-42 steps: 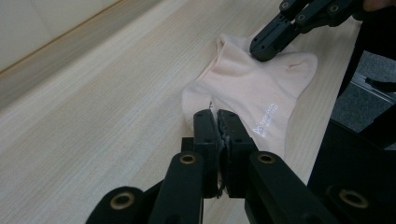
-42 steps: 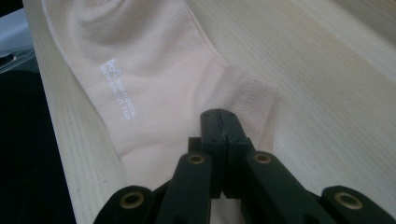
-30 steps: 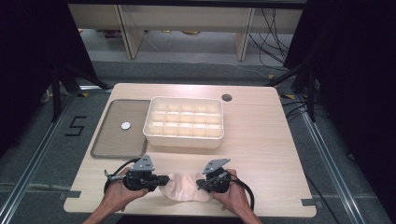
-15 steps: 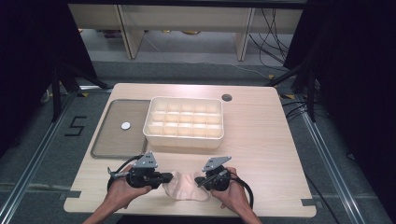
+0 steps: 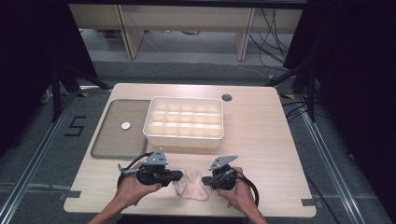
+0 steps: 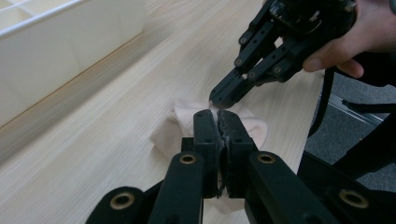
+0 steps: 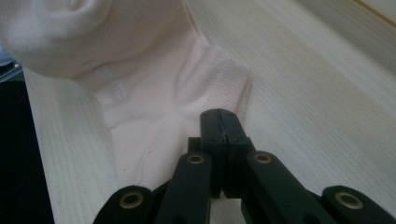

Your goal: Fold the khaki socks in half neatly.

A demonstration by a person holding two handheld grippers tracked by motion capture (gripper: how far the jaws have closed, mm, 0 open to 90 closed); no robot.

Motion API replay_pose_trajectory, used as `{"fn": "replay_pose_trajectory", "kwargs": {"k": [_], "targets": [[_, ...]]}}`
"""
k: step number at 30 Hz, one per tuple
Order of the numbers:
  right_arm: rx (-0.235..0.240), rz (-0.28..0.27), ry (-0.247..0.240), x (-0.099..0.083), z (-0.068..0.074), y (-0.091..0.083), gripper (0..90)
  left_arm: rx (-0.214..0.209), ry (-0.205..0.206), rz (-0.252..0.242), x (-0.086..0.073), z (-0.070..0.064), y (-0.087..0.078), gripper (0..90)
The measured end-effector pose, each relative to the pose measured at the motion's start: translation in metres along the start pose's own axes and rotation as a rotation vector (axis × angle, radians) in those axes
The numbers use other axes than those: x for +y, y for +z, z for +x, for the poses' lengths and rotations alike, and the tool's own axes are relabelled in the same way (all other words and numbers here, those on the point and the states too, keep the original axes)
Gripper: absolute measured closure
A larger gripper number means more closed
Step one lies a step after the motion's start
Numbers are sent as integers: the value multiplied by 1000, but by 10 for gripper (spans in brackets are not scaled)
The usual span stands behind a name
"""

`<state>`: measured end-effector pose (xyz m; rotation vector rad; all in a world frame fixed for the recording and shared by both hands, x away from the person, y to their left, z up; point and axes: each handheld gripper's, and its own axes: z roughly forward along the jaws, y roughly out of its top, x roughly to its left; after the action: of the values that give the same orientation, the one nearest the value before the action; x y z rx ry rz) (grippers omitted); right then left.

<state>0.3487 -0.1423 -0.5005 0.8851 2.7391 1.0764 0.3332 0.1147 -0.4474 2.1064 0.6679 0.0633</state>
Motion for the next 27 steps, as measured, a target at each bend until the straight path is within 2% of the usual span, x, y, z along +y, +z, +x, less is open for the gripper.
{"fn": "replay_pose_trajectory", "kwargs": {"k": [5,7,8,11,13,14,17,20,25,27], "targets": [[17,2,2,0,-1,0,900,-16,5,11,8,-5,12,864],[10,-5,19,-1,-1,-1,900,-16,2,18,9,-5,17,864],[10,-16,16,-1,-3,-3,890,-15,23,28,10,-4,20,864],[15,-33,24,-2,-5,-6,888,-8,7,39,10,-4,24,865],[16,-52,43,-3,-8,-10,885,-14,13,38,11,-4,26,864],[11,-54,71,-4,-10,-15,881,-14,12,46,12,-3,29,864],[14,-70,74,-5,-13,-20,877,-13,9,55,12,-4,33,863],[-12,-105,85,-8,-18,-32,869,-19,2,69,13,-5,40,862],[-26,-120,106,-11,-21,-39,858,-23,-1,87,13,-4,49,860],[-30,-121,105,-12,-23,-41,855,-30,12,90,13,-3,53,858]]}}
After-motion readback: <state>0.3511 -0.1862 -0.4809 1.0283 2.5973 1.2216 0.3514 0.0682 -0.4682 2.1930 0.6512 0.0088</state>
